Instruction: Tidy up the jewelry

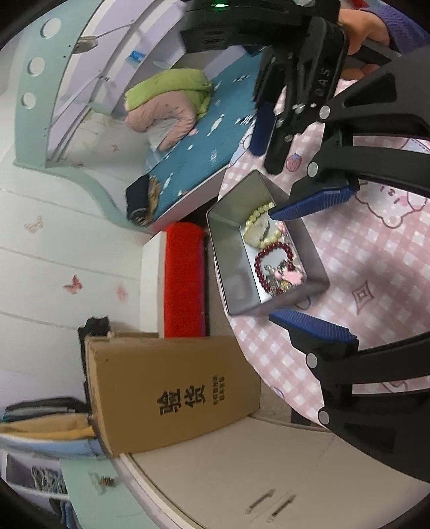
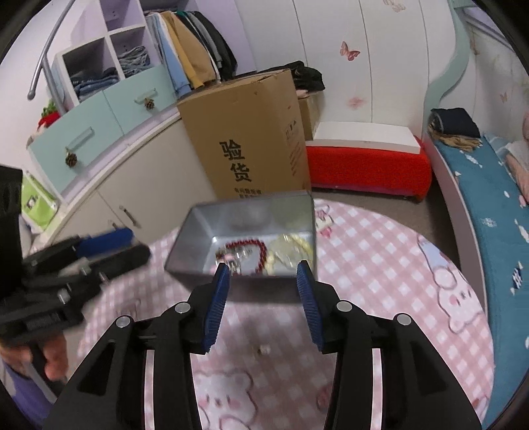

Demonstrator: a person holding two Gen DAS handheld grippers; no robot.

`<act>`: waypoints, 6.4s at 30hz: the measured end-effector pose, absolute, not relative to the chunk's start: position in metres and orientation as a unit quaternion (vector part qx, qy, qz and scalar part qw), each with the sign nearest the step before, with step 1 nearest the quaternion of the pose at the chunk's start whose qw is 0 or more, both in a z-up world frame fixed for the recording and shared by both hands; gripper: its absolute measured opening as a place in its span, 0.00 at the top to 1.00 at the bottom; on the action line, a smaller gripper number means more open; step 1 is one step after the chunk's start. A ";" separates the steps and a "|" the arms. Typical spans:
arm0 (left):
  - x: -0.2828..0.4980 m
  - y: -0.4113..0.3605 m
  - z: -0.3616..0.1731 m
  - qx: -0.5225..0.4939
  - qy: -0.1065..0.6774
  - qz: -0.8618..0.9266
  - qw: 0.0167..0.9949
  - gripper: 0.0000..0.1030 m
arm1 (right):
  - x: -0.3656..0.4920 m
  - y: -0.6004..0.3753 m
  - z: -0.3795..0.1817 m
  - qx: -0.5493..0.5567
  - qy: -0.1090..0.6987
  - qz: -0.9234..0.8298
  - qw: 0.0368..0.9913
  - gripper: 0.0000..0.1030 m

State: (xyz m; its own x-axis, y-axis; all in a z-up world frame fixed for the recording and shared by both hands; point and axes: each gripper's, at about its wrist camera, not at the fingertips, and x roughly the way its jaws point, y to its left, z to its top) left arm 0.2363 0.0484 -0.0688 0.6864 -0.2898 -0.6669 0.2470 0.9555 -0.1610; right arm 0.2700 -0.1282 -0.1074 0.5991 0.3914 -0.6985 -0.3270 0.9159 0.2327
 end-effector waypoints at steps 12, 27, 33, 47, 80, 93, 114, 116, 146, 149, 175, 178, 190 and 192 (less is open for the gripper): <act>0.209 0.071 -0.084 -0.041 0.357 -0.094 0.929 0.43 | 0.250 -0.101 -0.170 -0.020 0.454 0.198 0.869 0.55; 0.236 0.075 -0.087 -0.061 0.376 -0.098 0.919 0.42 | 0.243 -0.082 -0.175 -0.069 0.442 0.200 0.872 0.77; 0.271 0.068 -0.092 -0.061 0.400 -0.084 0.911 0.42 | 0.242 -0.084 -0.174 -0.066 0.443 0.203 0.871 0.85; 0.308 0.056 -0.114 -0.039 0.458 -0.087 0.884 0.69 | 0.249 -0.117 -0.168 -0.039 0.444 0.198 0.873 0.89; 0.308 0.049 -0.111 -0.016 0.450 -0.095 0.888 0.90 | 0.321 -0.100 -0.113 0.027 0.416 0.208 0.885 0.89; 0.303 0.048 -0.107 -0.017 0.442 -0.096 0.892 0.89 | 0.318 -0.105 -0.115 0.049 0.409 0.197 0.890 0.85; 0.158 0.040 -0.026 0.003 0.289 -0.077 0.954 0.19 | 0.154 -0.136 -0.025 0.030 0.274 0.160 0.948 0.20; 0.140 0.034 -0.020 0.009 0.277 -0.081 0.957 0.19 | 0.138 -0.135 -0.019 0.020 0.261 0.157 0.952 0.19; -0.029 0.010 0.055 0.019 0.055 -0.030 0.998 0.11 | -0.027 -0.149 0.055 -0.002 0.096 0.099 0.990 0.14; -0.035 0.008 0.056 0.018 0.042 -0.027 0.999 0.10 | -0.031 -0.149 0.057 0.001 0.090 0.097 0.991 0.14; -0.042 0.007 0.052 0.027 0.017 -0.013 0.999 0.08 | -0.032 -0.152 0.051 0.012 0.093 0.095 0.991 0.11; -0.041 0.007 0.052 0.025 0.019 -0.014 0.999 0.08 | -0.032 -0.152 0.049 0.012 0.095 0.095 0.991 0.11; -0.039 0.007 0.050 0.027 0.022 -0.014 0.999 0.08 | -0.030 -0.150 0.046 0.013 0.100 0.095 0.990 0.11; -0.039 0.008 0.050 0.027 0.023 -0.014 0.999 0.08 | -0.030 -0.150 0.045 0.014 0.101 0.094 0.990 0.11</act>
